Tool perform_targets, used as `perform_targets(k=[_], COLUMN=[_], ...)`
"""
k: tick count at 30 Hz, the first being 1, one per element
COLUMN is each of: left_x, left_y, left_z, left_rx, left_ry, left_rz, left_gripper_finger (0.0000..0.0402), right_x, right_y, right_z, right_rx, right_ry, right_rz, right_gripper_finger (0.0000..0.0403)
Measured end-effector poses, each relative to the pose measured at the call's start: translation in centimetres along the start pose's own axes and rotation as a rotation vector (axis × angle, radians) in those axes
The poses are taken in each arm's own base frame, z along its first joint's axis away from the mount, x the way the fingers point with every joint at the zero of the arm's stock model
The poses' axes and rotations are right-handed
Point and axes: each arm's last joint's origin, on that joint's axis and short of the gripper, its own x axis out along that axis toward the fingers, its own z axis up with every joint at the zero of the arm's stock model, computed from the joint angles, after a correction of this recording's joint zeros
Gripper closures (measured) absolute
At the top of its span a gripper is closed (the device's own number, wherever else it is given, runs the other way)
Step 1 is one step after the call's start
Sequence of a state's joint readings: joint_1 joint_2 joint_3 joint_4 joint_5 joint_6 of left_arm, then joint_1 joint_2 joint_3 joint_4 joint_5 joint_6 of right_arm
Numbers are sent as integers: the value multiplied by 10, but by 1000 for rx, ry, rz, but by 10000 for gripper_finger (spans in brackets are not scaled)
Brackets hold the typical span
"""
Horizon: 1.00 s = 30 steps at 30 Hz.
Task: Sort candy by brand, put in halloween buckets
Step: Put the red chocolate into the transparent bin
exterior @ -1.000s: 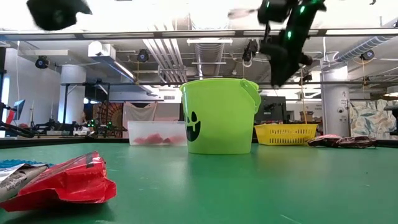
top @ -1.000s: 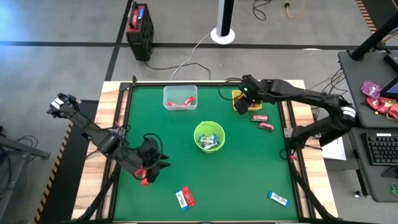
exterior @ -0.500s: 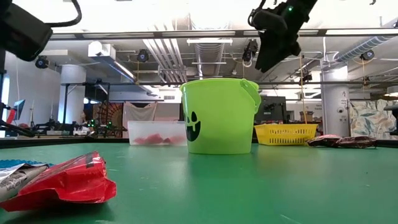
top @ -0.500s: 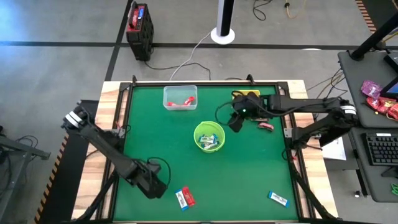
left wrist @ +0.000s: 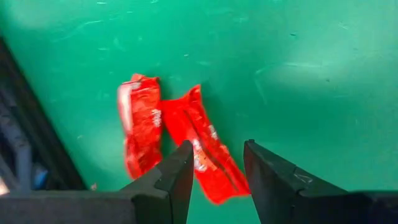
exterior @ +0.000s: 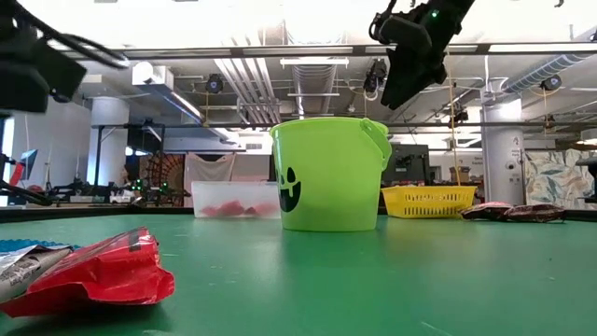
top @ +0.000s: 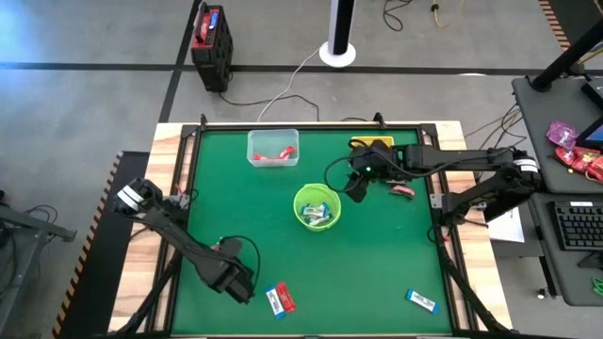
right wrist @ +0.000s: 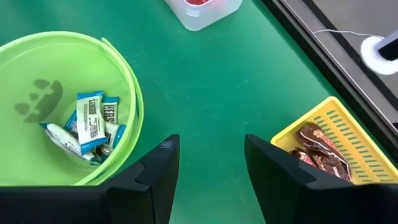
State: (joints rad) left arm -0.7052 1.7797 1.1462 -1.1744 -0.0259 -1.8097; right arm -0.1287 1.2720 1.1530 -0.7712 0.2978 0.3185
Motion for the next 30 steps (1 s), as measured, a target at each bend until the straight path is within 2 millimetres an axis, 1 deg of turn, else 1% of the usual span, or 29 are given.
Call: perform_targets(k=[2, 8, 14, 21, 23, 25, 30], left_x=[6, 20, 23, 32, 34, 35, 35], left_y=[-1, 5, 3, 2, 2, 1, -1], left_z=[1, 1, 1, 0, 0, 0, -1], left_rx=[-4, -65, -73, -71, -67, -65, -62], left_ry=[6, 33, 43, 33, 31, 29, 30], left_rz=[-5, 53, 24, 59, 69, 77, 72], left_gripper_finger=[277, 277, 277, 279, 288, 307, 380], right_x=[0, 0, 0, 0, 0, 0, 0], right_y=[0, 0, 0, 0, 0, 0, 0], right_z=[0, 0, 0, 0, 0, 0, 0], right_rx=[-5, -24, -38, -43, -43, -43, -43], right_ry=[2, 3, 3, 4, 5, 5, 5], right_rz=[6, 9, 9, 10, 13, 13, 13], right_gripper_finger=[228, 227, 225, 225, 225, 225, 225])
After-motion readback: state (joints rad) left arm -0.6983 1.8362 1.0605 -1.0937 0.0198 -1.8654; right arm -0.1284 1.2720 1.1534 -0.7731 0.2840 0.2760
